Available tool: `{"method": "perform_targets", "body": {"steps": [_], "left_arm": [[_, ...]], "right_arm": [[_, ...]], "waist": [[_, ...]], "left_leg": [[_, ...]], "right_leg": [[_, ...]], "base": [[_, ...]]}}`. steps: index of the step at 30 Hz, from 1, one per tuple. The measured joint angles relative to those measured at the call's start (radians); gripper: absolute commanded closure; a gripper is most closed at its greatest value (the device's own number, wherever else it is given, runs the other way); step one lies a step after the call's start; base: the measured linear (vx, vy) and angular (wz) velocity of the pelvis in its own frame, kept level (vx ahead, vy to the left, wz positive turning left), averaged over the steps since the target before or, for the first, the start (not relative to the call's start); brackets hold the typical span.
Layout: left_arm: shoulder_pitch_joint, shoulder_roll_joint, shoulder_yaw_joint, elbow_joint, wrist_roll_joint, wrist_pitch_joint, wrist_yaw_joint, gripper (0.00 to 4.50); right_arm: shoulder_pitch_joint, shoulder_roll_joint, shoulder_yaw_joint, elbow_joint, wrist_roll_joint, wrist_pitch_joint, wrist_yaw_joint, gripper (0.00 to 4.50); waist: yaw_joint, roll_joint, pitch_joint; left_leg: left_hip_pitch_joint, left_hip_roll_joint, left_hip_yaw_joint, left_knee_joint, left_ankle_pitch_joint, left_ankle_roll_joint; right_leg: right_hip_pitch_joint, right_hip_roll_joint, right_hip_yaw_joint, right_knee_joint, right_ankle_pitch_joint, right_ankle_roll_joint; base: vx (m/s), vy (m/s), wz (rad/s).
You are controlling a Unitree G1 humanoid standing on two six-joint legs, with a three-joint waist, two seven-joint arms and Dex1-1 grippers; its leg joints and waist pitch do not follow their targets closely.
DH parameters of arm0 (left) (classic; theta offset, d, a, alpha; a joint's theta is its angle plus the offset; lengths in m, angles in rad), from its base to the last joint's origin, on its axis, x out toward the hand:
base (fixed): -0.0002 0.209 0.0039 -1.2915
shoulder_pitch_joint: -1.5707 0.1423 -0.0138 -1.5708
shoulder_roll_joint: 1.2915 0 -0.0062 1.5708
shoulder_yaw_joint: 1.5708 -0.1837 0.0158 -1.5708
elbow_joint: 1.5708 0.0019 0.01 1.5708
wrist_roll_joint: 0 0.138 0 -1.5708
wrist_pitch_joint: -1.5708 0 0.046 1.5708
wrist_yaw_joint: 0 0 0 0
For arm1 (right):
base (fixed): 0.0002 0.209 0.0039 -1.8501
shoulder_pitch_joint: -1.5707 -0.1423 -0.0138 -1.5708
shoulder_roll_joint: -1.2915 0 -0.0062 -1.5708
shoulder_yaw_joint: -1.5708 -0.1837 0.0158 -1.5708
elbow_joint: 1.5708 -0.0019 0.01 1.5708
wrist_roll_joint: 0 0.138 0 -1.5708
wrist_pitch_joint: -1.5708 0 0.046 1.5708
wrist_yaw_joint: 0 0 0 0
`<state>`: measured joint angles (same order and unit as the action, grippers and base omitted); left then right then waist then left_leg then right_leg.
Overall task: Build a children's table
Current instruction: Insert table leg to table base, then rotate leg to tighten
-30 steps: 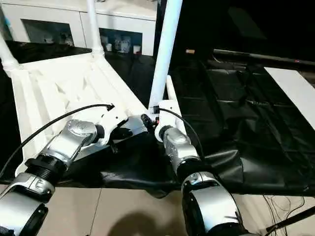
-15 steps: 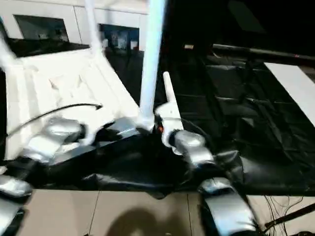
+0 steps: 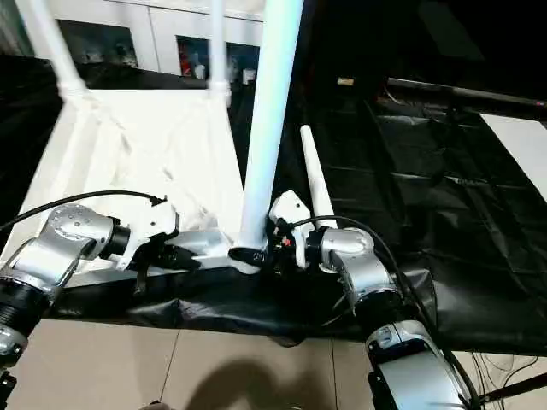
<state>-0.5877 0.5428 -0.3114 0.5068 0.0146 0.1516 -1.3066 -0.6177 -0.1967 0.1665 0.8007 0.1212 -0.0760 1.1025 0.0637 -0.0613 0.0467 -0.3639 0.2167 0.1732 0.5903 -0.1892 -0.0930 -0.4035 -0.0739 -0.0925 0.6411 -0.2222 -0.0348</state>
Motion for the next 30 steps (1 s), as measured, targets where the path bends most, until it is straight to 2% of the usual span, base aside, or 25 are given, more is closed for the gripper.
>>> {"method": "perform_targets", "body": {"steps": [1,2,5,7,12,22,25,30], "left_arm": [[0.0,0.001,0.0,0.0,0.0,-0.001,-0.001,4.5],[0.001,0.001,0.0,-0.001,0.0,-0.001,-0.001,4.5],[0.004,0.004,0.0,-0.006,-0.002,-0.001,-0.001,4.5],[0.004,0.005,0.0,-0.007,-0.002,0.0,-0.002,4.5],[0.005,0.006,0.0,-0.007,-0.002,0.0,-0.008,4.5],[0.005,0.011,0.001,-0.007,-0.001,0.005,-0.008,4.5],[-0.016,-0.033,0.019,0.037,0.022,0.045,0.1,4.5],[-0.087,-0.184,0.027,0.118,0.065,0.154,0.34,4.5]], "right_arm": [[0.0,0.0,0.0,-0.001,0.003,0.0,0.008,0.6],[0.0,0.0,0.0,-0.004,0.004,0.004,0.018,0.86],[0.001,0.0,0.0,-0.006,0.004,0.015,0.033,0.99],[0.001,-0.001,0.0,-0.006,0.005,0.027,0.037,1.28],[0.001,-0.002,-0.001,-0.006,0.008,0.034,0.042,1.68],[0.0,0.012,-0.008,-0.001,0.012,0.056,0.018,1.78],[-0.022,0.065,-0.048,0.069,0.002,0.048,-0.163,1.78],[-0.093,0.164,-0.151,0.193,0.006,0.057,-0.606,1.78]], "waist": [[0.0,0.0,0.0],[0.0,0.0,0.0],[-0.001,0.0,0.0],[-0.001,0.0,0.0],[0.0,0.0,0.0],[-0.003,-0.002,-0.001],[-0.01,-0.003,-0.002],[-0.026,-0.003,-0.002]], "left_leg": [[0.0,0.0,0.0,0.0,0.0,0.0],[0.0,0.0,0.0,0.0,0.0,0.0],[0.0,0.0,0.0,0.0,0.0,0.0],[0.0,0.0,0.0,0.0,0.001,0.002],[0.0,0.0,0.0,0.001,0.002,0.003],[0.001,0.001,0.0,0.002,0.002,0.002],[0.008,0.001,0.0,0.002,0.001,-0.004],[0.013,0.0,0.0,0.001,0.003,-0.008]], "right_leg": [[0.0,0.0,0.0,0.0,0.0,0.0],[0.0,0.0,0.0,0.0,0.0,0.0],[0.0,0.0,0.0,0.0,0.0,0.0],[0.0,0.0,0.0,0.0,0.0,0.0],[0.0,0.0,0.0,0.0,0.0,0.0],[0.0,0.0,0.0,0.002,0.0,0.0],[0.005,0.0,0.0,0.005,0.001,-0.001],[0.007,0.0,0.001,0.005,0.005,0.002]], "base": [[0.0,0.0,0.0],[0.0,0.0,0.0],[0.0,0.0,0.0],[0.0,0.0,0.0],[0.0,0.0,0.0],[0.0,0.0,0.0],[0.0,0.0,0.0],[0.0,0.0,0.0]]}}
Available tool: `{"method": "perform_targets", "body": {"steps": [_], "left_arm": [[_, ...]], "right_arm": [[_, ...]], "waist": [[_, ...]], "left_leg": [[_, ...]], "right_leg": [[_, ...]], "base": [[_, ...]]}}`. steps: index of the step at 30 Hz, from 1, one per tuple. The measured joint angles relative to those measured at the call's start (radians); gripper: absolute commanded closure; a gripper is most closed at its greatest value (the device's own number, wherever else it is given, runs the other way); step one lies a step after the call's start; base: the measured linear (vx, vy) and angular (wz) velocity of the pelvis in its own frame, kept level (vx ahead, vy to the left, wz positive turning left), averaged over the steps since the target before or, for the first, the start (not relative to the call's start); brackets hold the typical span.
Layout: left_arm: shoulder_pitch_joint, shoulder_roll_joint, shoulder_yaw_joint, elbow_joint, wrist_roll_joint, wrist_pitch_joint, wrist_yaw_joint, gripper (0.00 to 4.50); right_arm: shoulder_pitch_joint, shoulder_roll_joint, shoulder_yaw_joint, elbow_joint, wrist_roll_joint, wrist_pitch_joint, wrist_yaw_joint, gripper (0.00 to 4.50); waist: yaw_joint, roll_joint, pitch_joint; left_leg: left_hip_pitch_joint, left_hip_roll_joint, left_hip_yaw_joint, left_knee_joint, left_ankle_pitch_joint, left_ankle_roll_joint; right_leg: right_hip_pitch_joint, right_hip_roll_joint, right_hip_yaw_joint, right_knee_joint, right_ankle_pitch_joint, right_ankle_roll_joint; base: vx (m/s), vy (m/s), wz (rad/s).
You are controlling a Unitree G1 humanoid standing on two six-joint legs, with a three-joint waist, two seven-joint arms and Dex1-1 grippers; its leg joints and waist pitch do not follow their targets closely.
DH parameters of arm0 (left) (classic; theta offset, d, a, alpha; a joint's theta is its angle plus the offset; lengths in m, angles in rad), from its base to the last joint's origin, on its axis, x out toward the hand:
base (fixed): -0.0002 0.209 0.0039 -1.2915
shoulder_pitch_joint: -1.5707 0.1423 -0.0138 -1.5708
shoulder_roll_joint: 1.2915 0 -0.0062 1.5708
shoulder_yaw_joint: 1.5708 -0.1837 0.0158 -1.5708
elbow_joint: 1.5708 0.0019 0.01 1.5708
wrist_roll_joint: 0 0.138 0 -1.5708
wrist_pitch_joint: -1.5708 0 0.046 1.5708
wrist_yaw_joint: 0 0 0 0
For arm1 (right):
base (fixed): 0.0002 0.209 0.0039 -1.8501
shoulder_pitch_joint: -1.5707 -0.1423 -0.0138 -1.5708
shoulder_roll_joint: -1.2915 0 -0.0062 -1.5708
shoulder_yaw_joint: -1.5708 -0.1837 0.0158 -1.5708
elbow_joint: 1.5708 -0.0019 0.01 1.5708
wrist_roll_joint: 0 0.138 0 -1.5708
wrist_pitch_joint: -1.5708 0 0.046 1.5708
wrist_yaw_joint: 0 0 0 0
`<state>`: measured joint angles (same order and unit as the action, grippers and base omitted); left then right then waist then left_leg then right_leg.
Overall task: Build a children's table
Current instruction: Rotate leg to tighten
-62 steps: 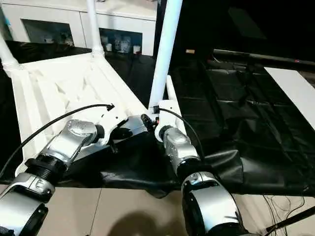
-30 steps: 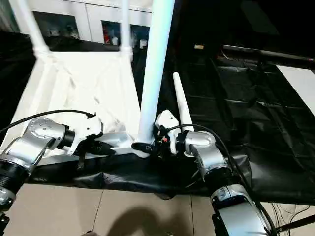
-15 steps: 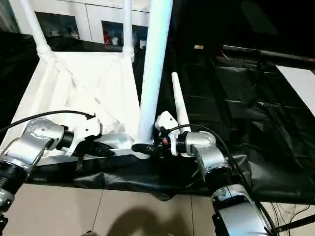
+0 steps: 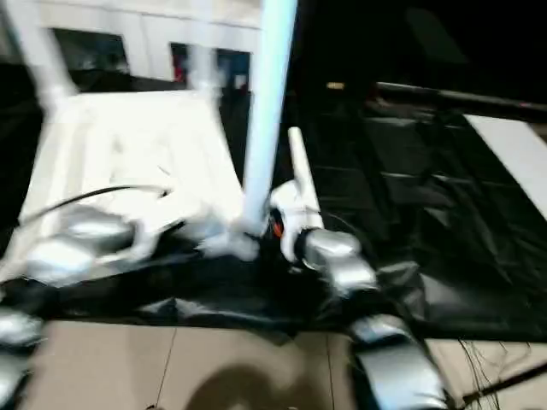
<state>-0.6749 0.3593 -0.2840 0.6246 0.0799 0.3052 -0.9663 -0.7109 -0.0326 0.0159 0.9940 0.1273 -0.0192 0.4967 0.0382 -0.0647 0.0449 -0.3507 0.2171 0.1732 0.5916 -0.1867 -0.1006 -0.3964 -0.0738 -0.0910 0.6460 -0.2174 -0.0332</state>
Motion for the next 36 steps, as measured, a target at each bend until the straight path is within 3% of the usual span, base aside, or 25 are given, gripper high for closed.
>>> {"method": "perform_targets", "body": {"steps": [6,11,13,14,20,30,36], "left_arm": [[-0.05,-0.099,0.012,0.061,0.011,0.063,0.153,4.5],[-0.056,-0.102,0.011,0.07,0.022,0.053,0.16,4.5],[-0.055,-0.096,0.009,0.067,0.023,0.05,0.152,4.5],[-0.055,-0.091,0.009,0.064,0.022,0.049,0.147,4.5],[-0.022,-0.01,0.005,0.021,0.021,-0.001,0.075,4.5],[0.085,0.143,-0.011,-0.112,-0.041,-0.114,-0.205,4.5],[0.108,0.169,-0.025,-0.148,-0.066,-0.126,-0.289,4.5]], "right_arm": [[-0.077,0.075,-0.072,0.091,0.03,0.01,-0.283,1.78],[-0.093,0.083,-0.072,0.124,0.015,-0.027,-0.295,1.78],[-0.094,0.08,-0.073,0.129,0.005,-0.039,-0.27,1.22],[-0.093,0.077,-0.072,0.129,0.0,-0.042,-0.256,1.22],[-0.068,0.043,-0.021,0.114,-0.016,-0.071,-0.074,0.73],[0.031,-0.102,0.089,-0.036,-0.025,-0.072,0.392,0.73],[0.067,-0.139,0.122,-0.098,-0.014,-0.074,0.555,0.73]], "waist": [[0.002,0.0,0.0],[0.002,0.0,0.0],[0.002,0.0,0.0],[0.002,0.0,0.0],[-0.01,-0.001,0.0],[0.003,0.0,0.001],[0.02,0.001,0.001]], "left_leg": [[0.0,0.0,-0.001,-0.003,0.0,-0.001],[-0.001,0.0,0.0,-0.002,0.0,0.0],[-0.002,0.0,0.0,-0.003,0.0,0.0],[-0.003,0.0,0.0,-0.003,0.0,0.0],[-0.007,0.0,-0.002,-0.005,0.0,0.0],[-0.007,0.001,-0.001,-0.005,0.001,0.007],[-0.007,0.001,0.001,-0.004,-0.001,0.004]], "right_leg": [[-0.001,0.001,0.0,0.0,0.002,0.0],[-0.001,0.0,0.0,0.0,0.002,-0.001],[-0.002,0.0,0.0,0.0,0.002,-0.001],[-0.003,0.0,0.0,0.0,0.002,-0.001],[-0.006,0.003,-0.001,-0.001,0.002,-0.001],[-0.006,0.003,-0.001,-0.007,0.0,-0.002],[-0.006,0.001,-0.001,-0.007,0.0,-0.002]], "base": [[0.0,0.0,0.0],[0.0,0.0,0.0],[0.0,0.0,0.0],[0.0,0.0,0.0],[0.0,0.0,0.0],[0.0,0.0,0.0],[0.0,0.0,0.0]]}}
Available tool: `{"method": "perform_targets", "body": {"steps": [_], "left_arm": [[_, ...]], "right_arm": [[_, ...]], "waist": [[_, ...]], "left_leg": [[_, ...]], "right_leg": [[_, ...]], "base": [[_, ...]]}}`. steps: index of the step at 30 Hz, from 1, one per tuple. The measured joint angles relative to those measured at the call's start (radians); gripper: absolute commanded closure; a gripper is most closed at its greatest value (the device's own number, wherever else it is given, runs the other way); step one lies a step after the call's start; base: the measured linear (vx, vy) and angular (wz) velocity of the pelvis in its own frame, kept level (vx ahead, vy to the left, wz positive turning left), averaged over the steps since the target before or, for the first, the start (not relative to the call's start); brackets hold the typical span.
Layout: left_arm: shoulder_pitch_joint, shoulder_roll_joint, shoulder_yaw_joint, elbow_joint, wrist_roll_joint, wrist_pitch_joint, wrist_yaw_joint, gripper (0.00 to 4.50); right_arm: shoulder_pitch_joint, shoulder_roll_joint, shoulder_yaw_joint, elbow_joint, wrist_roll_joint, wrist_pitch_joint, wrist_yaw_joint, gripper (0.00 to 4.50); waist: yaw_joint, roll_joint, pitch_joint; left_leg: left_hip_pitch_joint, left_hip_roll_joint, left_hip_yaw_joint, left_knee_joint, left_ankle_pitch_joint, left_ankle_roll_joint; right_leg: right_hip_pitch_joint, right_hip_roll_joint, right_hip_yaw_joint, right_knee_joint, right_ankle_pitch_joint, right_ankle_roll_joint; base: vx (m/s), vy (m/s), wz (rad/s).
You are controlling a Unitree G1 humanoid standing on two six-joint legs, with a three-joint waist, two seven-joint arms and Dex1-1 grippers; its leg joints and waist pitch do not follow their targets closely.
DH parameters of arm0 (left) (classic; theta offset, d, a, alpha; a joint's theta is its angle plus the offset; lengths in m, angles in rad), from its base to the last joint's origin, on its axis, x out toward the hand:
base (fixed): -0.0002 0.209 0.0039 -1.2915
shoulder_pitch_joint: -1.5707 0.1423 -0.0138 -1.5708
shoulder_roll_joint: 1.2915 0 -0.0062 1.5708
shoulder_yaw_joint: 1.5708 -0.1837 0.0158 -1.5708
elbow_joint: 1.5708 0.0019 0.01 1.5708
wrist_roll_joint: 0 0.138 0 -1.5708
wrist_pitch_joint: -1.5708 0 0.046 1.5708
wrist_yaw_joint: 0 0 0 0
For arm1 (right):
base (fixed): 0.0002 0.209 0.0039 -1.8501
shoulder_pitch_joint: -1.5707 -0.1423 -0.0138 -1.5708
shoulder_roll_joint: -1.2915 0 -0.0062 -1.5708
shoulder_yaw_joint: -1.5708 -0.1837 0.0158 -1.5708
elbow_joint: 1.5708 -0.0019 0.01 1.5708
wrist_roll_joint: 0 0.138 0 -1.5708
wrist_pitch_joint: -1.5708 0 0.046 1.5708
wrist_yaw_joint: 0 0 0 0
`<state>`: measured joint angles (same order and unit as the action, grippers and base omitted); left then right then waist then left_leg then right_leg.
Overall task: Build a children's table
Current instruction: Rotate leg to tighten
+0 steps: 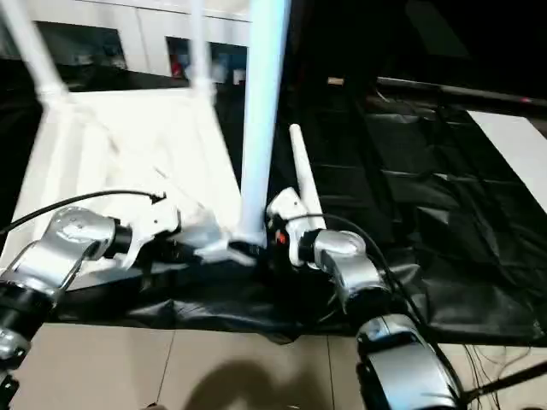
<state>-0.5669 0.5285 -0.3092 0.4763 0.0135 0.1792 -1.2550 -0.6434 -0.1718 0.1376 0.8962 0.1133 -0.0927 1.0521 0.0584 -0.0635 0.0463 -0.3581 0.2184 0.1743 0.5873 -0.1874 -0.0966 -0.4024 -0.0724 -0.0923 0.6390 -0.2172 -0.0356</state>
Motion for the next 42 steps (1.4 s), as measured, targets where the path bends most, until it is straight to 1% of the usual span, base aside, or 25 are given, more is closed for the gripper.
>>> {"method": "perform_targets", "body": {"steps": [3,4,7,8,9,10,12,13,14,15,19,22,26,28,31,33,35,38,41,42], "left_arm": [[0.001,0.002,-0.002,0.0,0.0,-0.005,-0.013,4.5],[0.001,0.003,-0.002,0.0,0.0,-0.005,-0.016,4.5],[0.002,0.005,-0.002,0.0,-0.001,-0.006,-0.019,4.5],[0.002,0.005,-0.002,-0.001,-0.001,-0.006,-0.02,4.5],[0.004,0.005,-0.002,-0.003,-0.002,-0.006,-0.02,4.5],[0.005,0.006,-0.002,-0.005,-0.002,-0.006,-0.02,4.5],[0.008,0.009,-0.002,-0.01,-0.003,-0.006,-0.023,4.5],[0.008,0.011,-0.002,-0.01,-0.004,-0.006,-0.028,4.5],[0.008,0.012,-0.002,-0.01,-0.005,-0.006,-0.028,4.5],[0.009,0.012,-0.002,-0.01,-0.005,-0.006,-0.028,4.5],[0.008,0.008,0.0,-0.004,0.001,-0.005,-0.017,4.5],[-0.01,-0.023,0.007,0.025,0.017,0.011,0.045,4.5],[-0.049,-0.087,0.009,0.075,0.041,0.051,0.146,4.5],[-0.097,-0.145,0.014,0.137,0.059,0.09,0.24,4.5],[-0.125,-0.202,0.018,0.171,0.067,0.129,0.326,4.5],[-0.16,-0.268,0.033,0.222,0.072,0.164,0.42,4.5],[-0.18,-0.306,0.035,0.248,0.076,0.179,0.466,4.5],[-0.192,-0.327,0.035,0.267,0.08,0.181,0.49,4.5],[-0.191,-0.322,0.031,0.265,0.081,0.176,0.49,4.5],[-0.188,-0.316,0.027,0.257,0.081,0.172,0.485,4.5]], "right_arm": [[0.005,-0.009,0.004,-0.027,0.003,0.0,0.037,0.73],[0.005,-0.009,0.005,-0.03,0.003,0.0,0.043,0.9],[0.006,-0.009,0.008,-0.031,0.003,0.0,0.051,0.9],[0.006,-0.008,0.008,-0.031,0.003,0.001,0.055,1.03],[0.008,-0.008,0.008,-0.031,0.003,0.002,0.06,1.03],[0.011,-0.008,0.008,-0.033,0.003,0.003,0.064,1.24],[0.024,-0.008,0.009,-0.045,0.003,0.005,0.068,1.3],[0.027,-0.008,0.009,-0.05,0.003,0.005,0.07,1.53],[0.028,-0.008,0.009,-0.051,0.003,0.007,0.07,1.53],[0.028,-0.008,0.009,-0.052,0.002,0.011,0.068,1.65],[0.028,0.003,0.002,-0.047,0.003,0.022,0.032,1.73],[0.021,0.042,-0.045,-0.006,0.012,0.03,-0.083,1.74],[-0.001,0.082,-0.096,0.04,0.013,0.039,-0.264,1.75],[-0.042,0.124,-0.135,0.095,0.014,0.044,-0.447,1.75],[-0.07,0.151,-0.16,0.132,0.016,0.047,-0.605,1.75],[-0.113,0.187,-0.201,0.18,0.027,0.052,-0.779,1.75],[-0.138,0.204,-0.22,0.205,0.032,0.056,-0.879,1.75],[-0.152,0.223,-0.22,0.226,0.023,0.04,-0.943,1.75],[-0.154,0.22,-0.222,0.244,0.007,0.001,-0.917,1.75],[-0.154,0.214,-0.228,0.247,0.008,-0.003,-0.884,1.4]], "waist": [[0.002,0.0,0.0],[0.002,0.0,0.0],[0.003,0.0,0.0],[0.003,0.0,0.0],[0.003,0.0,0.0],[0.003,0.0,0.0],[0.003,0.0,0.0],[0.003,0.0,0.0],[0.003,0.0,0.0],[0.003,0.0,0.0],[0.0,-0.001,0.0],[-0.004,-0.001,-0.001],[-0.012,-0.001,-0.001],[-0.015,-0.001,0.0],[-0.016,0.0,-0.001],[-0.014,0.001,0.0],[-0.012,0.002,-0.001],[-0.009,0.003,-0.002],[-0.008,0.004,-0.002],[-0.008,0.005,-0.002]], "left_leg": [[0.0,0.0,0.0,0.0,0.0,-0.001],[0.001,0.0,0.0,0.0,0.0,-0.001],[0.001,0.0,0.0,0.0,0.0,-0.001],[0.001,0.0,0.0,0.0,0.0,-0.001],[0.001,0.0,0.0,0.0,0.0,-0.001],[0.0,0.0,0.0,0.0,0.0,-0.001],[0.0,0.0,0.0,0.0,0.0,-0.001],[0.0,0.0,0.0,0.0,0.0,-0.001],[0.0,0.0,0.0,0.0,0.0,-0.001],[0.0,0.0,0.0,0.0,0.0,-0.001],[0.002,0.0,0.0,0.001,0.0,-0.001],[0.006,0.0,0.0,0.001,0.0,-0.002],[0.008,0.0,0.0,0.0,0.001,-0.003],[0.008,0.0,0.0,0.0,0.002,-0.005],[0.008,0.0,-0.001,0.0,0.002,-0.005],[0.007,0.0,-0.001,0.0,0.002,-0.005],[0.007,-0.001,-0.001,0.0,0.002,-0.005],[0.007,-0.002,-0.001,0.0,0.002,-0.005],[0.006,-0.002,0.0,0.0,0.002,-0.005],[0.006,-0.002,0.0,-0.001,0.002,-0.004]], "right_leg": [[0.0,0.0,0.0,0.001,0.0,0.0],[0.0,0.0,0.0,0.002,0.0,0.0],[0.0,0.0,0.0,0.002,0.0,0.0],[0.0,0.0,0.0,0.002,0.0,0.0],[0.0,0.0,0.0,0.001,0.0,0.0],[0.0,0.0,0.0,0.001,0.0,0.0],[0.0,0.0,0.0,0.001,0.0,0.0],[0.0,0.0,0.0,0.001,0.0,0.0],[0.0,0.0,0.0,0.001,0.0,0.0],[0.0,0.0,0.0,0.001,0.0,0.0],[0.001,0.0,0.0,0.002,0.0,0.0],[0.004,0.0,0.0,0.003,0.001,-0.001],[0.005,0.0,0.001,0.004,0.003,-0.001],[0.004,0.0,0.001,0.006,0.003,-0.001],[0.004,0.0,0.001,0.006,0.004,-0.001],[0.004,0.0,0.001,0.006,0.004,0.0],[0.004,-0.001,0.001,0.006,0.004,0.0],[0.004,-0.001,0.002,0.005,0.003,0.001],[0.004,-0.001,0.002,0.004,0.003,0.002],[0.003,-0.001,0.002,0.004,0.003,0.002]], "base": [[0.0,0.0,0.0],[0.0,0.0,0.0],[0.0,0.0,0.0],[0.0,0.0,0.0],[0.0,0.0,0.0],[0.0,0.0,0.0],[0.0,0.0,0.0],[0.0,0.0,0.0],[0.0,0.0,0.0],[0.0,0.0,0.0],[0.0,0.0,0.0],[0.0,0.0,0.0],[0.0,0.0,0.0],[0.0,0.0,0.0],[0.0,0.0,0.0],[0.0,0.0,0.0],[0.0,0.0,0.0],[0.0,0.0,0.0],[0.0,0.0,0.0],[0.0,0.0,0.0]]}}
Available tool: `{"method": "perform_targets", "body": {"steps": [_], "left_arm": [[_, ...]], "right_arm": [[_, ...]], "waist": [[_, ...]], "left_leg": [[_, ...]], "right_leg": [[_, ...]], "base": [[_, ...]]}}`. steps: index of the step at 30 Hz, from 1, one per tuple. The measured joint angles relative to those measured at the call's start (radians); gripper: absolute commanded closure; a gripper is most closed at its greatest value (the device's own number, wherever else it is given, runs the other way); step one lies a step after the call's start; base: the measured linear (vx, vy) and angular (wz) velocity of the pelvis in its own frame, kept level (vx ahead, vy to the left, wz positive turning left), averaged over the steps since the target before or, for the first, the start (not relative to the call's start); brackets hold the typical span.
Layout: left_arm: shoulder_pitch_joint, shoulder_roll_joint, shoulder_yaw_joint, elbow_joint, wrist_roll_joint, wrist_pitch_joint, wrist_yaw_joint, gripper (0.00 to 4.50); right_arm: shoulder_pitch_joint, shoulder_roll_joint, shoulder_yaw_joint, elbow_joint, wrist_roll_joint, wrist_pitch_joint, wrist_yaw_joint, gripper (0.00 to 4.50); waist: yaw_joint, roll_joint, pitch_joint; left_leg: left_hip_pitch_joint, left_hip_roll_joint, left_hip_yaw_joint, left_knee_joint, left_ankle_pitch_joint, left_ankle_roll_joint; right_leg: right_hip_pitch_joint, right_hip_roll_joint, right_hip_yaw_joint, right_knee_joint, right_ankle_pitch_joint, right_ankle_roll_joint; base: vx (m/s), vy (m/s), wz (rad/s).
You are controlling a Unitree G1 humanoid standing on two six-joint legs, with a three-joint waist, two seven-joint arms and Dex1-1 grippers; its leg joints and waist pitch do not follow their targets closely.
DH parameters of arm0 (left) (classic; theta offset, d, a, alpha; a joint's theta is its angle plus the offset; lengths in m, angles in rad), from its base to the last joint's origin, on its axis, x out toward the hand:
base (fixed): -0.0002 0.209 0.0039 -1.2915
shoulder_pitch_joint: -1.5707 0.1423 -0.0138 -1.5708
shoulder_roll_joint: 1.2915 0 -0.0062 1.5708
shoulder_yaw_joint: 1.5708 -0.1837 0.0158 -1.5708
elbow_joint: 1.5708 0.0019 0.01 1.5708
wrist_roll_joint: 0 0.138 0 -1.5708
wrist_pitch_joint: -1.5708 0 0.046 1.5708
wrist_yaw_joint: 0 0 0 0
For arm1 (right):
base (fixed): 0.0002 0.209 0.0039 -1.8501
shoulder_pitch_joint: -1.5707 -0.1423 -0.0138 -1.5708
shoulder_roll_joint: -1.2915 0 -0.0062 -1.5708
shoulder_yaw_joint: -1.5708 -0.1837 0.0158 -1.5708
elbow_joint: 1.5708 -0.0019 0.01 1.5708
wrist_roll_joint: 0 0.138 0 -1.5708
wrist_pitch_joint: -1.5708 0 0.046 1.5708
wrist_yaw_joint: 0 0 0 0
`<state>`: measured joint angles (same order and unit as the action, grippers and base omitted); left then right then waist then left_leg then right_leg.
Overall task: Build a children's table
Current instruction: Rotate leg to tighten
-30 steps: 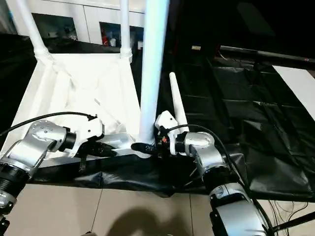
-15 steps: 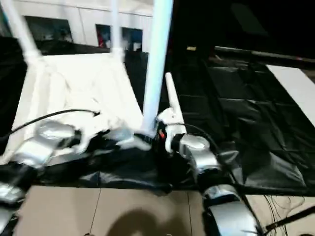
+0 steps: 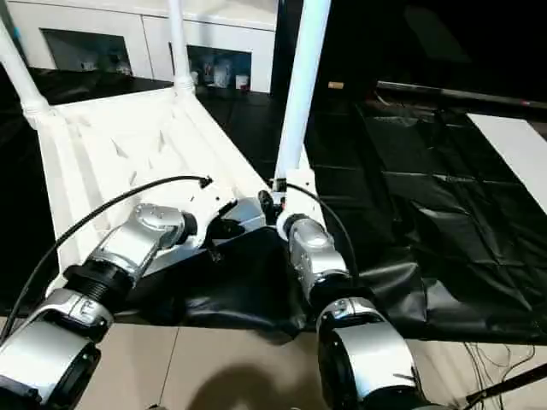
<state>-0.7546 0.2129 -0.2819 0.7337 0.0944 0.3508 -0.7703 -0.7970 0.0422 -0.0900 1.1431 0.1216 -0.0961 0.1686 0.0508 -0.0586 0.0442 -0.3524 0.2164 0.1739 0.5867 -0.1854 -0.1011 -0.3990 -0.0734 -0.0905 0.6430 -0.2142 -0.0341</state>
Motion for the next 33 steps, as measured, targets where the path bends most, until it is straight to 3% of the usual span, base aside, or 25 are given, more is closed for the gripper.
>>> {"method": "perform_targets", "body": {"steps": [3,8,17,21,26,33], "left_arm": [[0.005,0.016,0.0,-0.01,0.0,-0.008,-0.01,4.5],[0.027,0.085,0.003,-0.034,0.001,-0.043,-0.048,4.5],[0.124,0.269,-0.01,-0.147,-0.042,-0.176,-0.332,4.5],[0.159,0.324,-0.024,-0.214,-0.073,-0.161,-0.443,4.5],[0.169,0.337,-0.03,-0.232,-0.082,-0.163,-0.496,4.5],[0.172,0.339,-0.03,-0.236,-0.082,-0.171,-0.506,4.5]], "right_arm": [[0.003,-0.007,-0.003,0.003,0.004,-0.021,0.062,1.02],[0.014,-0.028,0.02,-0.006,0.014,-0.04,0.231,0.62],[0.093,-0.146,0.119,-0.122,-0.005,-0.04,0.655,0.62],[0.113,-0.17,0.16,-0.168,-0.002,-0.037,0.815,0.62],[0.127,-0.193,0.189,-0.199,0.001,-0.025,0.904,0.62],[0.131,-0.197,0.196,-0.211,0.001,-0.013,0.945,1.3]], "waist": [[-0.002,0.001,0.001],[-0.023,0.0,0.002],[-0.016,0.0,0.002],[-0.007,0.001,0.003],[0.007,0.001,0.003],[0.01,0.001,0.003]], "left_leg": [[-0.001,0.0,0.0,-0.002,0.0,0.0],[-0.005,0.001,-0.002,-0.001,0.0,0.0],[-0.005,0.009,-0.002,-0.002,0.001,0.006],[-0.005,0.009,-0.001,-0.002,0.001,0.006],[-0.005,0.009,0.0,0.0,-0.001,0.003],[-0.005,0.009,0.0,-0.001,-0.001,0.003]], "right_leg": [[-0.002,0.0,0.0,0.0,0.0,0.0],[-0.003,0.004,0.0,0.0,0.0,0.0],[-0.004,0.012,0.0,-0.007,-0.001,-0.004],[-0.004,0.012,0.0,-0.008,-0.002,-0.004],[-0.003,0.012,0.0,-0.008,-0.001,-0.005],[-0.003,0.012,0.0,-0.008,-0.001,-0.005]], "base": [[0.0,0.0,0.0],[0.0,0.0,0.0],[0.0,0.0,0.0],[0.0,0.0,0.0],[0.0,0.0,0.0],[0.0,0.0,0.0]]}}
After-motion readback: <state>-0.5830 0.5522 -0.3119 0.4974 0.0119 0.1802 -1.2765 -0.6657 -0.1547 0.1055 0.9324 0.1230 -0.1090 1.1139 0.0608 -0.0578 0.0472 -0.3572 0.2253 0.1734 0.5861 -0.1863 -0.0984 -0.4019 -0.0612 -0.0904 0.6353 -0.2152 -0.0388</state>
